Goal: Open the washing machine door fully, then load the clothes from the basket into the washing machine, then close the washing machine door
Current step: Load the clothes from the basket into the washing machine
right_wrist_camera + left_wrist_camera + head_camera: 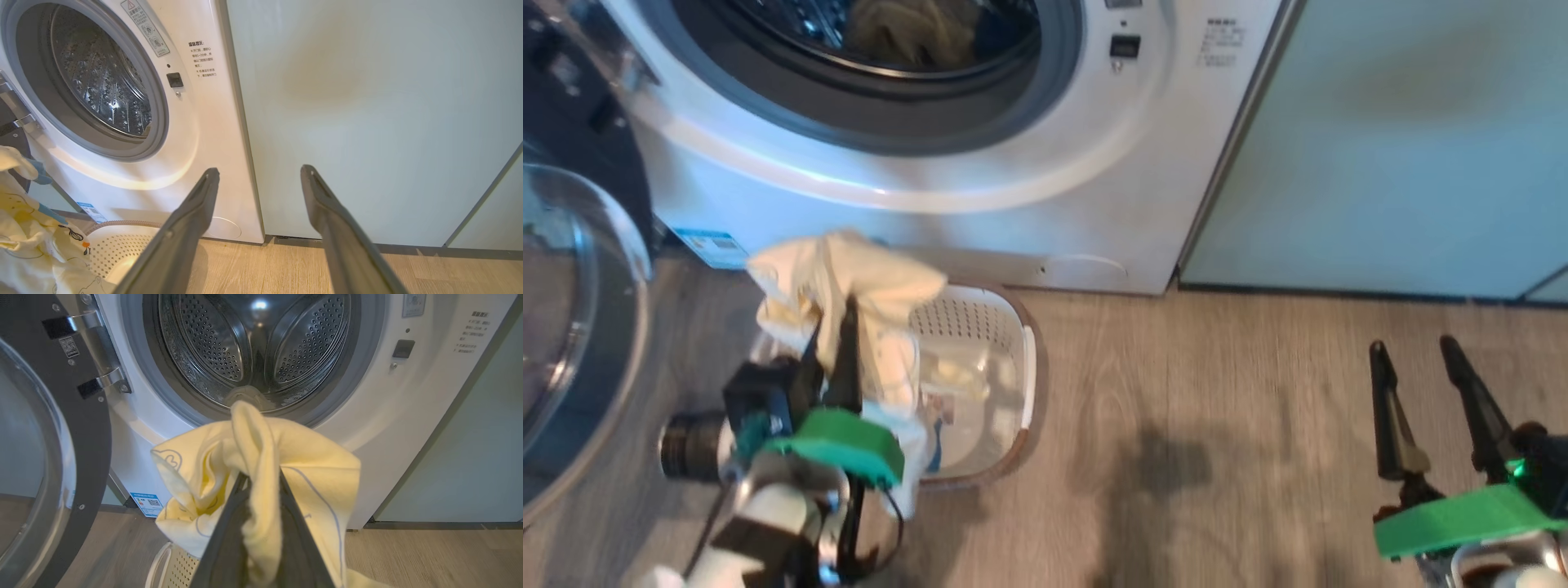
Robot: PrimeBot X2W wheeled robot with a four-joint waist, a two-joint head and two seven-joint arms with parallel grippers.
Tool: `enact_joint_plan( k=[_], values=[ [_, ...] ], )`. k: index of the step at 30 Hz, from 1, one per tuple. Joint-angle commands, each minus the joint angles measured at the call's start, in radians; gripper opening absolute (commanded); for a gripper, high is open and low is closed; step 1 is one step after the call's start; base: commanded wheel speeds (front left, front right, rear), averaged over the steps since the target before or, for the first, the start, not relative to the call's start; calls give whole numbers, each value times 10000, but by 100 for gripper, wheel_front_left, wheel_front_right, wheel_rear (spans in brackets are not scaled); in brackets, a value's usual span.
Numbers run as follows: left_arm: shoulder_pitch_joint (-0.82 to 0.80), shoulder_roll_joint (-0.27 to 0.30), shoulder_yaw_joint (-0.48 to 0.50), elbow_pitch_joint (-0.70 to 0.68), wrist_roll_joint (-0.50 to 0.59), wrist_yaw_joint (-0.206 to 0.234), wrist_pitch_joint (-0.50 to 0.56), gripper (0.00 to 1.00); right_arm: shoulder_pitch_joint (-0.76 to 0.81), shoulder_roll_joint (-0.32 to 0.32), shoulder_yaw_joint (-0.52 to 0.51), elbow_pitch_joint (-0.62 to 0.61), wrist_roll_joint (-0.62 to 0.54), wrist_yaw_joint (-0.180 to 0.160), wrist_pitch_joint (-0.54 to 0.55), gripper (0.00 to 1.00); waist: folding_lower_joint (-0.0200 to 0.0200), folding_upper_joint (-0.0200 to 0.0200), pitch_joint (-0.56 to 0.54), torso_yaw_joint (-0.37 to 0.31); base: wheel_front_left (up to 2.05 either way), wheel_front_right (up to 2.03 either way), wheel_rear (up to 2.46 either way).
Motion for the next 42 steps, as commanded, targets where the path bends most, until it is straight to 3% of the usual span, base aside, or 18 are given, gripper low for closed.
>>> enact_joint_plan(
  k=[1,19,33,42],
  values=[
    [-626,286,510,-225,-97,-74,-101,0,-395,-62,239,-273,62,-29,-149,100,-1,0,388,-212,0,0,0],
    [-4199,1428,1149,1255,-43,-629,773,0,-1691,-62,508,429,740,-29,-903,100,-1,0,2788,-1193,0,0,0],
    [-8000,2462,1470,1912,-975,-1969,3326,0,-2512,-62,718,401,1302,-29,-963,100,-1,0,4119,-1382,0,0,0],
    [-10151,2860,1320,2938,-1019,-2450,4471,0,-2858,-62,1007,348,1613,-29,-965,100,-1,0,4808,-1734,0,0,0]
  ],
)
